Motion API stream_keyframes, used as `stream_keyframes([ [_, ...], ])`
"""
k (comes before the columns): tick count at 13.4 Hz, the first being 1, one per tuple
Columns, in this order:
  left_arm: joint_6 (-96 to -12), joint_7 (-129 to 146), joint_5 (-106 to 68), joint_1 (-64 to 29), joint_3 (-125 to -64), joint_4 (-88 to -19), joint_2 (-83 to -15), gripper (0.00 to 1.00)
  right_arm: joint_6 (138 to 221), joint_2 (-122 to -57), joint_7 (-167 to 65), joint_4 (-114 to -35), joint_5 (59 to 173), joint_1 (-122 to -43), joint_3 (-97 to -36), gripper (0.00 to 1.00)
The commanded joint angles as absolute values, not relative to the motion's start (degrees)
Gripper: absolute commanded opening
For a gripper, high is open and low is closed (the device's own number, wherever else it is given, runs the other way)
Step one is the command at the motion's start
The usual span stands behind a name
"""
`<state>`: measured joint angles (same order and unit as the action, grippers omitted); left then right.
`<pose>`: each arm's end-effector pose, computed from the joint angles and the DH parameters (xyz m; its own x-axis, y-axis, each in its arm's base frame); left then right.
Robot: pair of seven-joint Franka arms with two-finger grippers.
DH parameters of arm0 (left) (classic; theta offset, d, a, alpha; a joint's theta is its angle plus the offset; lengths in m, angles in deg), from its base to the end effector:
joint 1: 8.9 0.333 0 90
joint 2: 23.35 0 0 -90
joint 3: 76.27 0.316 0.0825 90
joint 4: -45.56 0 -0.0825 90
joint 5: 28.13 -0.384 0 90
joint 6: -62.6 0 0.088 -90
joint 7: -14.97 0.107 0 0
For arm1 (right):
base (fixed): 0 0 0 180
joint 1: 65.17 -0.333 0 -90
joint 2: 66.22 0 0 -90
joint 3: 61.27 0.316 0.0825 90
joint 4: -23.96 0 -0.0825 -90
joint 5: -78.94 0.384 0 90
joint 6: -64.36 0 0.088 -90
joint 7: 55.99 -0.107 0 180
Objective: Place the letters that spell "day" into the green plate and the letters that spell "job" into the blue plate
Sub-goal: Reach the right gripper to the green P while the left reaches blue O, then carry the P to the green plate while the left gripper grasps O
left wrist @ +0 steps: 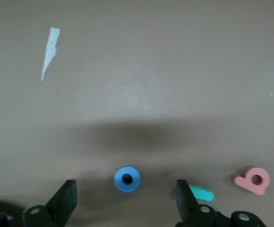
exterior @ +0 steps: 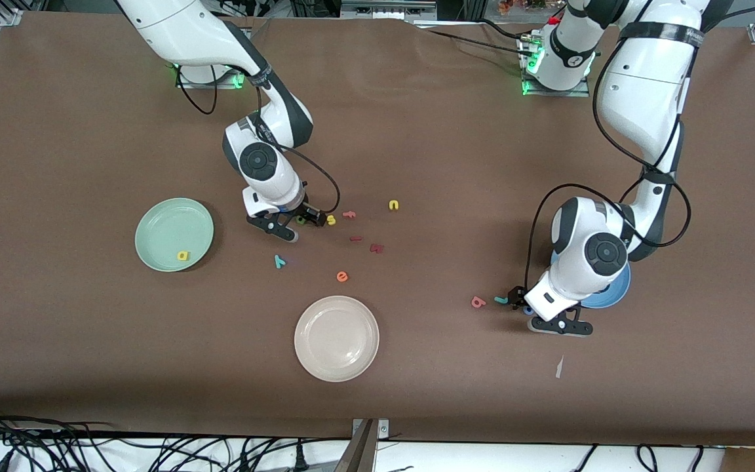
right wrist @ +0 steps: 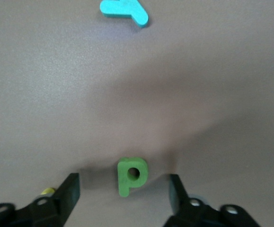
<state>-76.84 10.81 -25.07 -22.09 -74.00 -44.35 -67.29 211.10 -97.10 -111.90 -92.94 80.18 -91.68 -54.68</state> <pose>0.6971 -0.1389 0.1992 0.9912 -0.0901 0.0970 -0.0923 -0.9956 0.0181 0.4980 0.3240 0.1744 0.9064 -0.4170 -0.0675 -0.4194 -0.9074 -0.0259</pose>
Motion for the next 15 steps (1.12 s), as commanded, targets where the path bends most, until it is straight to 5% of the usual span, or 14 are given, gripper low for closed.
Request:
stream_keyframes([
  [1, -77.3, 12.2, -24.2, -22.9, -72.8, -45.3, -67.5, 0.87, 212.0, -96.6, -112.4, -93.6, 80.4, -91.8, -54.8, 0.55],
  [3, -77.3, 12.2, -24.2, -23.0, -72.8, -45.8, -67.9, 0.78, 212.1, -96.7, -112.4, -93.6, 80.4, -91.8, -54.8, 0.40],
  [7, -77.3, 11.5, -23.8, -24.2, -72.8, -45.7, -68.6, 0.80, 212.1, -96.8, -112.5, -93.6, 80.4, -91.8, -54.9, 0.00],
  [10, -77.3, 11.5, -23.8, -24.3, -72.8, -45.7, -68.9, 0.80, 209.1, -95.7, -111.7, -92.4, 80.6, -91.4, -55.5, 0.00],
  [15, -77.4, 12.4, -24.3, -24.2, -71.8, -45.1, -69.1, 0.75, 191.9, -92.0, -101.7, -86.6, 80.3, -91.4, -61.6, 0.00],
])
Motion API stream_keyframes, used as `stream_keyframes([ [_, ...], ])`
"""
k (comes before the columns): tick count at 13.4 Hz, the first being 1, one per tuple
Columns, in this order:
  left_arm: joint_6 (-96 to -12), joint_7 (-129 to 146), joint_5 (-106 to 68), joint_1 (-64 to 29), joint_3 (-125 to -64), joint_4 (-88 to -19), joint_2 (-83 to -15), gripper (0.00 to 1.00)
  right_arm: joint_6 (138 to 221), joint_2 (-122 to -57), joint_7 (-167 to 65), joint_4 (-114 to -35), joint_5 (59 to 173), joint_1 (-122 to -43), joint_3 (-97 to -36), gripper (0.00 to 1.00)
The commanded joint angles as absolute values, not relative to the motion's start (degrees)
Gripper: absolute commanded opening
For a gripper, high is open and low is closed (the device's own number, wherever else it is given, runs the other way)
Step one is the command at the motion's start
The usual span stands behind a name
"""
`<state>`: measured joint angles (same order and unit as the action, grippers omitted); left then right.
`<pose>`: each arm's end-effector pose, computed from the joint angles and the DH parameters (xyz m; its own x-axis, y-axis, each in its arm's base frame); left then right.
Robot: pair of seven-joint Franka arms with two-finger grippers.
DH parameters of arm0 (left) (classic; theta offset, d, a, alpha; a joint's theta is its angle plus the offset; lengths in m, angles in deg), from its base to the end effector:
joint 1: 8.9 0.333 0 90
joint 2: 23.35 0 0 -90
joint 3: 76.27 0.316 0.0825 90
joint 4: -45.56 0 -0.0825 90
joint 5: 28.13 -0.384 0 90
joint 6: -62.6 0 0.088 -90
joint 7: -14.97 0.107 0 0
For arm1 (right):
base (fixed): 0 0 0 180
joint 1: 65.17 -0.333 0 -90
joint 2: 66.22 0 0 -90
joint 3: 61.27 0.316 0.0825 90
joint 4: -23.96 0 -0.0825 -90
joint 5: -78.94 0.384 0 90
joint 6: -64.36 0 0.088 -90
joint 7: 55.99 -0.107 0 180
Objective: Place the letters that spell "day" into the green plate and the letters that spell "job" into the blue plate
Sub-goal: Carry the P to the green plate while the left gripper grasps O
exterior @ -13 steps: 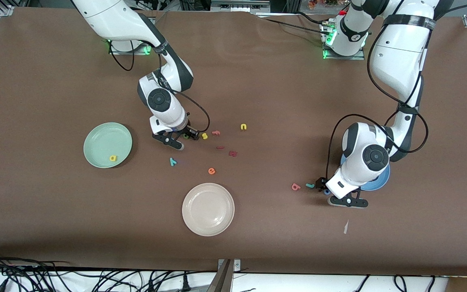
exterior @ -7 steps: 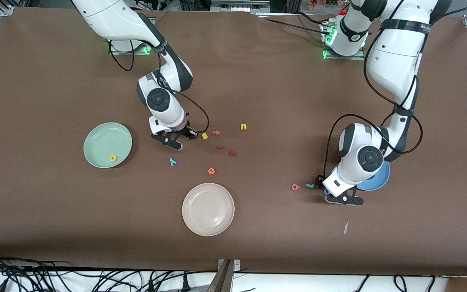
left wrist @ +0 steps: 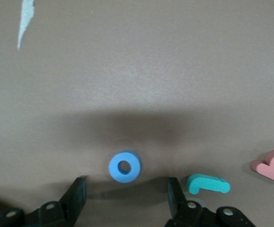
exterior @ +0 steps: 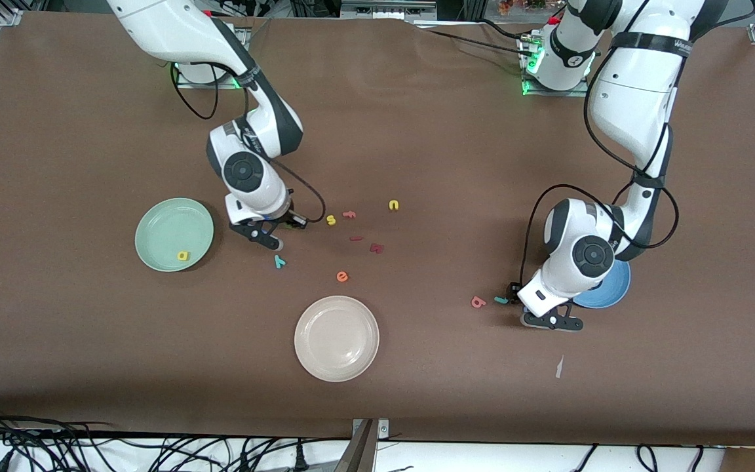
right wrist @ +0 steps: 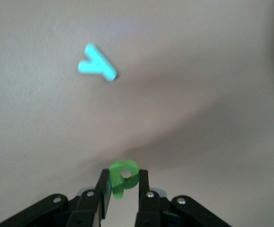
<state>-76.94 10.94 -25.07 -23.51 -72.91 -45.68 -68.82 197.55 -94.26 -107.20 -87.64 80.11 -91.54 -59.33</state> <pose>0.6853 -0.1420 0.1711 0.9932 -0.1045 0.0514 -0.1046 -0.9945 -0.0015 0.5357 0.2883 0.2179 0.9088 -0.4067 -0.0931 -0.4016 -0.9132 0.0694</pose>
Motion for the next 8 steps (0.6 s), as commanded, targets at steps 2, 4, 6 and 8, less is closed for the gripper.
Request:
stream_keyframes([
  [2, -78.4, 13.1, -24.3, -24.3, -71.4, -44.4, -69.9, 0.75, 189.7, -91.3, -92.3, -86.9, 80.2, -91.4, -66.2, 0.00],
  [4, -80.5, 13.1, -24.3, -24.4, -71.4, -44.4, -70.8, 0.75, 189.0, -90.8, -83.0, -86.9, 80.2, -91.4, -71.0, 0.00],
  [6, -80.7, 13.0, -24.2, -25.0, -71.2, -43.8, -71.0, 0.72, 189.0, -90.9, -73.4, -86.8, 80.3, -91.4, -75.0, 0.00],
  [8, -80.7, 13.0, -24.2, -25.5, -70.8, -43.3, -71.0, 0.73, 189.8, -92.1, -66.8, -86.9, 80.3, -90.8, -77.8, 0.00],
])
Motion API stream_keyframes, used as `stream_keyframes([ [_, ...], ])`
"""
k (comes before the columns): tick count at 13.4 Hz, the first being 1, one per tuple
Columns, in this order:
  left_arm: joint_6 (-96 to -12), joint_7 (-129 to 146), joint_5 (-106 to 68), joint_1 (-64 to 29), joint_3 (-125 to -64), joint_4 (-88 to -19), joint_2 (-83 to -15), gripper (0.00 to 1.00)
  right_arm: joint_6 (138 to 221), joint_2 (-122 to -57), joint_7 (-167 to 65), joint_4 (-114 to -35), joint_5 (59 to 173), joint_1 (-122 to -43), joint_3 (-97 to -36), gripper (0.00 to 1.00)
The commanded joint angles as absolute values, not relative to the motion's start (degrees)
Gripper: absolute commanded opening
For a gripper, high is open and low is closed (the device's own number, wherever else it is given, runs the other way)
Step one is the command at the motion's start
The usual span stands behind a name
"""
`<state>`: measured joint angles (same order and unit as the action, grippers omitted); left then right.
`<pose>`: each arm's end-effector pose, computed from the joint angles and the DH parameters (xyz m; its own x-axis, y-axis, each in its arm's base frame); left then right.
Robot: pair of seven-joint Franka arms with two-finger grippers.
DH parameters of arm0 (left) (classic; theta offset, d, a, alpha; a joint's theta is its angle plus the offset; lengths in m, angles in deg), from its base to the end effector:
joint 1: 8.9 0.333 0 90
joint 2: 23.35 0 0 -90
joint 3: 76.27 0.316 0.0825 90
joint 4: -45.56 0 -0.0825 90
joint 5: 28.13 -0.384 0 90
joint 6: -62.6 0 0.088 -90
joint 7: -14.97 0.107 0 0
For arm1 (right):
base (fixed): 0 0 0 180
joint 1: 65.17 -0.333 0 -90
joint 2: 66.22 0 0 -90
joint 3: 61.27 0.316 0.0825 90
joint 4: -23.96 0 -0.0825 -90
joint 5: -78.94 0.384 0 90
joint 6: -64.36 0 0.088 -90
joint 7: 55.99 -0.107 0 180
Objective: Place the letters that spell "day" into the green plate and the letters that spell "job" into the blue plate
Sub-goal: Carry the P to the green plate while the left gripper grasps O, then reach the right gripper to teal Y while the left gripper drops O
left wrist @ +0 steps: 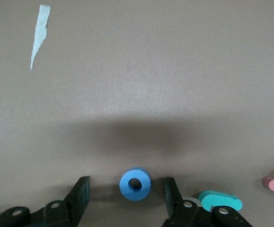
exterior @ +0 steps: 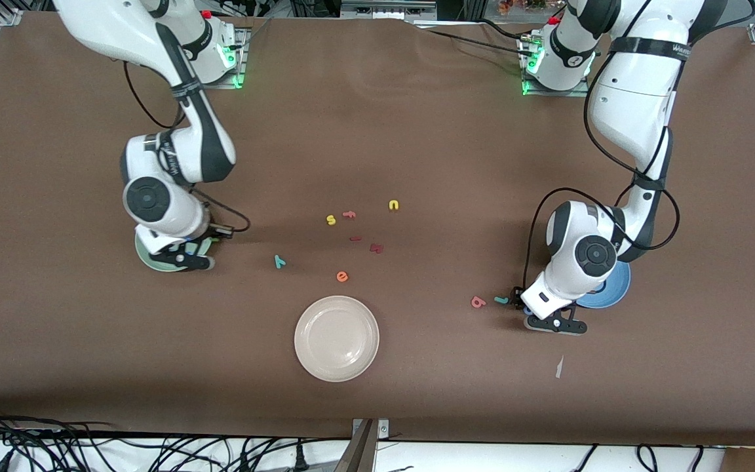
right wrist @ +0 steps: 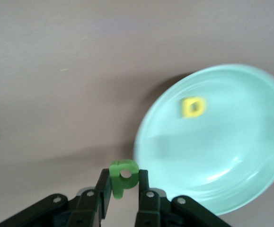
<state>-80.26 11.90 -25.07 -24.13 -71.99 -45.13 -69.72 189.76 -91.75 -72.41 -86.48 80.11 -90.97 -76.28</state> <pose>0.6920 -0.1412 0.1701 0.9870 -0.1222 0.1046 -0.1216 -0.9925 -0.0120 0.5930 0.1195 0.2510 0.9855 -0.1050 -0.1336 -0.0860 -0.9863 0.1408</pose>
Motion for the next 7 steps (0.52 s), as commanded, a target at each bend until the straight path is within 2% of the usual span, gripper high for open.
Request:
stream_keyframes([
  [1, -80.7, 13.0, -24.2, -25.5, -70.8, -43.3, -71.1, 0.73, 190.4, -92.6, -64.5, -86.9, 80.3, -89.2, -77.8, 0.00],
  [2, -80.7, 13.0, -24.2, -25.5, -70.8, -43.3, -71.1, 0.72, 190.9, -93.3, -62.3, -86.9, 80.3, -87.5, -77.8, 0.00],
  [3, -80.7, 13.0, -24.2, -25.5, -70.7, -43.3, -71.1, 0.72, 191.0, -93.9, -60.6, -86.7, 80.5, -86.5, -77.7, 0.10],
  [4, -80.7, 13.0, -24.2, -25.5, -70.7, -43.3, -71.1, 0.72, 191.1, -94.3, -59.9, -86.7, 80.6, -86.2, -77.7, 0.66],
  [5, -80.7, 13.0, -24.2, -25.5, -70.7, -43.3, -71.1, 0.71, 191.0, -94.1, -59.9, -86.6, 80.7, -86.4, -77.7, 1.00],
  [6, -80.7, 13.1, -24.2, -25.4, -70.7, -43.3, -71.1, 0.67, 190.4, -93.4, -59.9, -86.5, 80.7, -86.7, -77.3, 1.00],
  [7, -80.7, 13.2, -24.3, -25.5, -70.7, -43.3, -71.1, 0.60, 190.2, -92.2, -60.2, -86.5, 80.7, -87.0, -76.7, 1.00],
])
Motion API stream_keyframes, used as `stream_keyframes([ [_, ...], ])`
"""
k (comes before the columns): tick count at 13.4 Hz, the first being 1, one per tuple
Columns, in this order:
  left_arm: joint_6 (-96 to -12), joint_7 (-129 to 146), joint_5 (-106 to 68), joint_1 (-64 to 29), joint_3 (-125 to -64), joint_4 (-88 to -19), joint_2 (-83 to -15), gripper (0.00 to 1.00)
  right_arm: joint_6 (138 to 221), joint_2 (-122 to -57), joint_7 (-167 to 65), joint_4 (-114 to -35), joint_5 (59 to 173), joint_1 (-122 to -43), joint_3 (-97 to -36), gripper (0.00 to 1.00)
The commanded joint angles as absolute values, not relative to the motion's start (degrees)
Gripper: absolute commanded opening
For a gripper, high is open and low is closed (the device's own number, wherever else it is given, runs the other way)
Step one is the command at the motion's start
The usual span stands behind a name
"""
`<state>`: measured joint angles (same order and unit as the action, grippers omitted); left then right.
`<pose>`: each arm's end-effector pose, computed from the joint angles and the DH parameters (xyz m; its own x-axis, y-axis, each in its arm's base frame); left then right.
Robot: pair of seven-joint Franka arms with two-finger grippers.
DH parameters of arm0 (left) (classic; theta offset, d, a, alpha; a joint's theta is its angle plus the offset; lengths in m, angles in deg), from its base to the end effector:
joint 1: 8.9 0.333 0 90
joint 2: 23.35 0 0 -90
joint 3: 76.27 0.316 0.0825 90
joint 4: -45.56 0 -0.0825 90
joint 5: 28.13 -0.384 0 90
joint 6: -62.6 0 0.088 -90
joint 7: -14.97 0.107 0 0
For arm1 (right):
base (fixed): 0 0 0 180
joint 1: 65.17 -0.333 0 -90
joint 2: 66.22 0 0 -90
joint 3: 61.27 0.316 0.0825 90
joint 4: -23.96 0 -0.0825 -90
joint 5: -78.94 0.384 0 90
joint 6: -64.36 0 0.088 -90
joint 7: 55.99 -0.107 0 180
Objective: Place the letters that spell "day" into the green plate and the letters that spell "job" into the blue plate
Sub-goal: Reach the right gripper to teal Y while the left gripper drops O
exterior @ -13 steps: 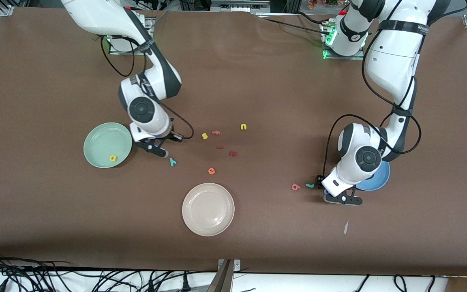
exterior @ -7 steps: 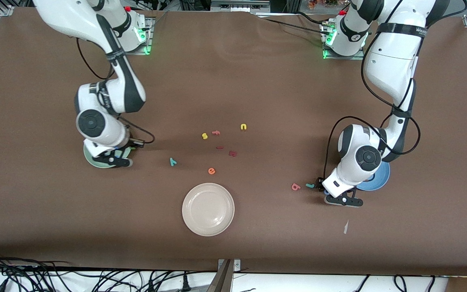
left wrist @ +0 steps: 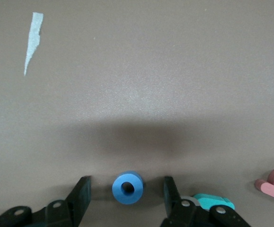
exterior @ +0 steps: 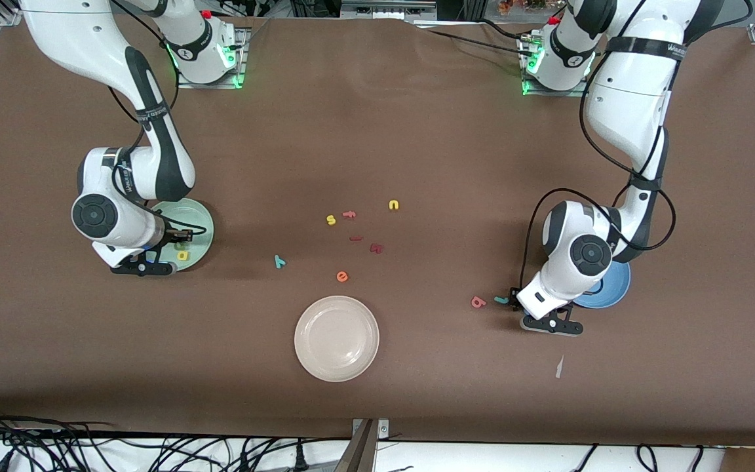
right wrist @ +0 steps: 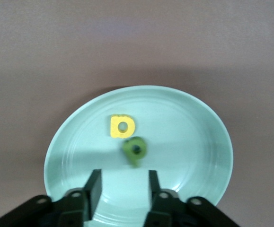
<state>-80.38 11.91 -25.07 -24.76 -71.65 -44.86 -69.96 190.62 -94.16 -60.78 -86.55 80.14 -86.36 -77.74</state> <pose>0.6922 -0.1456 0.1695 0.9857 -0.1299 0.1078 -0.1288 -0.9915 -0.0163 0.6003 0.0556 0.2288 0.9835 -0.0087 -0.1805 0.0159 -0.9908 0.1343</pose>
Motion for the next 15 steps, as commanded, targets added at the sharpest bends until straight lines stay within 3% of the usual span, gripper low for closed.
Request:
stream_keyframes([
  [1, -80.7, 13.2, -24.3, -25.5, -70.6, -43.3, -71.1, 0.53, 189.5, -91.4, -60.4, -86.5, 80.7, -87.1, -75.6, 1.00],
  [7, -80.7, 13.5, -24.2, -25.5, -70.6, -43.3, -71.1, 0.36, 179.0, -88.5, -60.0, -79.7, 80.7, -87.2, -68.8, 1.00],
  [11, -80.7, 13.6, -24.3, -25.4, -70.6, -43.4, -70.9, 0.08, 180.2, -89.3, -53.1, -77.6, 80.4, -87.2, -66.7, 1.00],
  [15, -77.6, 13.2, -24.4, -24.9, -70.6, -44.3, -66.3, 0.08, 185.5, -93.0, -52.6, -76.3, 80.3, -89.0, -66.4, 1.00],
])
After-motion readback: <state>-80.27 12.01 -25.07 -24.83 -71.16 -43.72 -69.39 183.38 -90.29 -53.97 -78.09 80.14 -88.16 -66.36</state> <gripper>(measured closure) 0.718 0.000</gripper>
